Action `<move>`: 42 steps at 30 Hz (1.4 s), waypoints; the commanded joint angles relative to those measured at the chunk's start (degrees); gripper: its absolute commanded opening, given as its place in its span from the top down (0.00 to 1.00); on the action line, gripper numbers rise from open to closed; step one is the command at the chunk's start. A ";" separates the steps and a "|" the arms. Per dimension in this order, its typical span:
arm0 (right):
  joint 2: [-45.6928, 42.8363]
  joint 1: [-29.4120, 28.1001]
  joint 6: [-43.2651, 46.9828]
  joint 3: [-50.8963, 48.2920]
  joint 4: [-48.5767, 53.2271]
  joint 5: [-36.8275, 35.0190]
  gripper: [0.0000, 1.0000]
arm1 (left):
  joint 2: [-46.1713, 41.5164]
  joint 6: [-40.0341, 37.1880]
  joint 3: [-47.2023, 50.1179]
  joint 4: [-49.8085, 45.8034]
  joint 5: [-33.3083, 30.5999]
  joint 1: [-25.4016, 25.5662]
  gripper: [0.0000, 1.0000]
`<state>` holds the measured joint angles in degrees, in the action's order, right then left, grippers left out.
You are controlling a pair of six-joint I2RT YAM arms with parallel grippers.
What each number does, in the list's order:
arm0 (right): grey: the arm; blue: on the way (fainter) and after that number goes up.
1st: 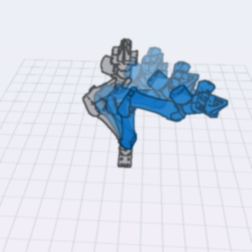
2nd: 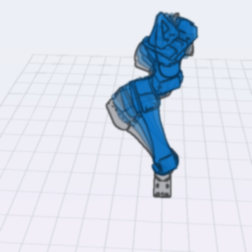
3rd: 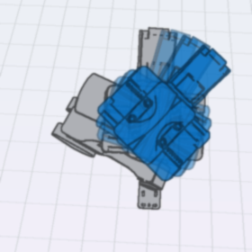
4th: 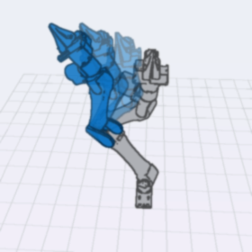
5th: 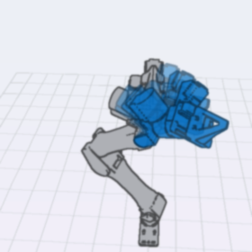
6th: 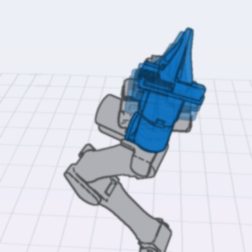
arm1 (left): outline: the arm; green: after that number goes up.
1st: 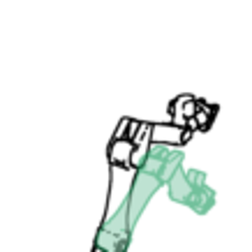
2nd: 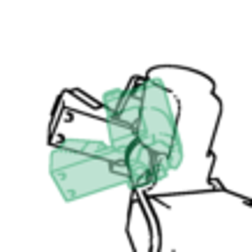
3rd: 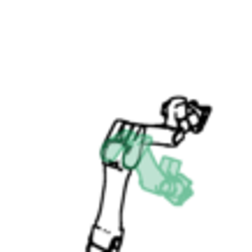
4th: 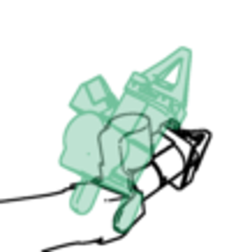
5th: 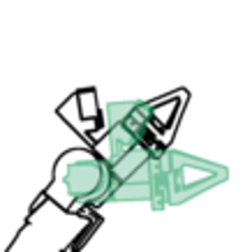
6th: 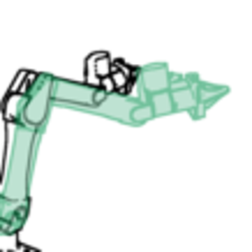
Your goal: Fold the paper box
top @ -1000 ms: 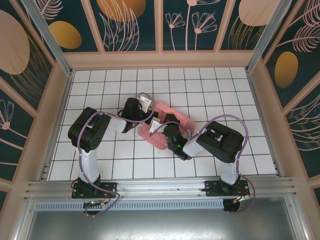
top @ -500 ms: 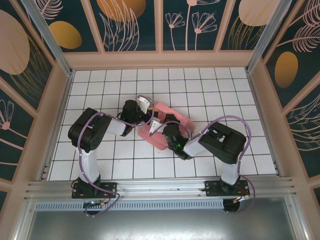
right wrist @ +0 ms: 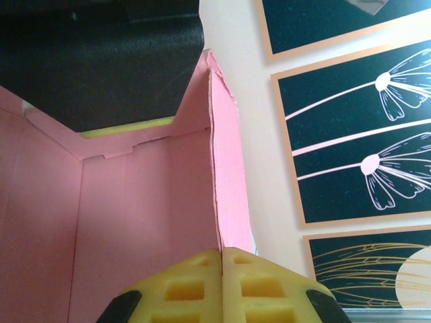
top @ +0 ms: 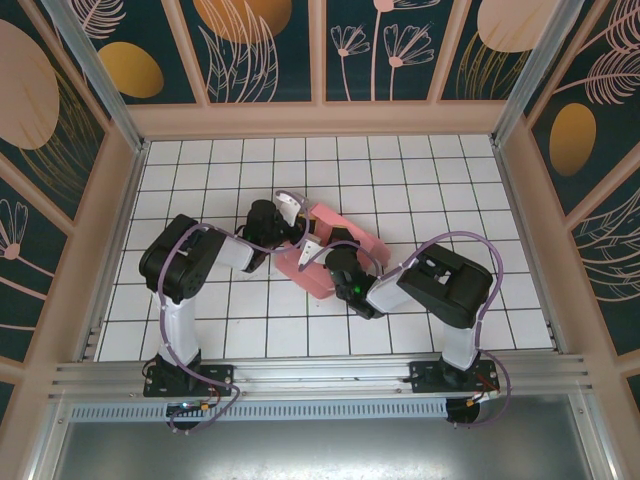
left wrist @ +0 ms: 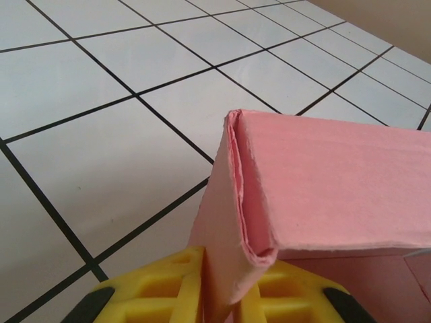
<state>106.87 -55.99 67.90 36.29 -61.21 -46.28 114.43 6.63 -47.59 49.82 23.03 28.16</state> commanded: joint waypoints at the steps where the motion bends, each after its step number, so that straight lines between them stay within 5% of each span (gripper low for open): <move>1: 0.10 -0.66 -2.33 0.51 3.93 2.29 1.00 | 1.05 -0.53 -2.70 -1.68 -0.76 1.94 0.86; 6: -0.12 -0.53 -3.33 0.62 3.55 1.81 1.00 | 0.90 -1.65 -2.12 -1.88 -2.13 2.25 1.00; 10: -1.20 -0.49 -5.72 0.52 4.67 2.20 0.99 | -0.22 -3.47 -1.46 -2.38 -2.40 2.29 1.00; 14: -3.68 -0.44 -9.77 -0.04 6.43 3.54 0.78 | -0.48 -4.69 -1.47 -3.41 -2.27 2.30 1.00; 18: -8.30 -0.47 -16.17 -0.77 10.90 5.69 0.44 | -0.96 -5.24 -1.36 -3.81 -2.32 2.33 1.00; 22: -13.12 -0.87 -23.33 -2.12 15.77 8.88 0.31 | -1.33 -5.62 -1.69 -4.41 -2.77 2.29 1.00; 31: -26.38 -2.16 -44.57 -5.76 22.35 14.80 0.26 | -1.70 -5.97 -2.01 -4.77 -3.67 2.29 1.00; 36: -32.71 -1.60 -54.20 -5.24 22.33 12.01 0.26 | -1.54 -6.35 -0.81 -2.38 -4.39 2.33 1.00; 39: -35.23 1.74 -60.78 -4.50 24.04 12.46 0.27 | -1.46 -6.89 -0.70 -2.54 -4.32 2.33 1.00; 42: -35.68 11.34 -74.28 0.21 34.00 21.86 0.27 | -2.02 -7.11 -0.09 -2.63 -3.90 2.33 1.00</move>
<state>71.99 -50.94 8.88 32.45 -34.98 -30.17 114.21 0.84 -48.97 46.96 19.42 30.02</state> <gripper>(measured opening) 0.730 0.041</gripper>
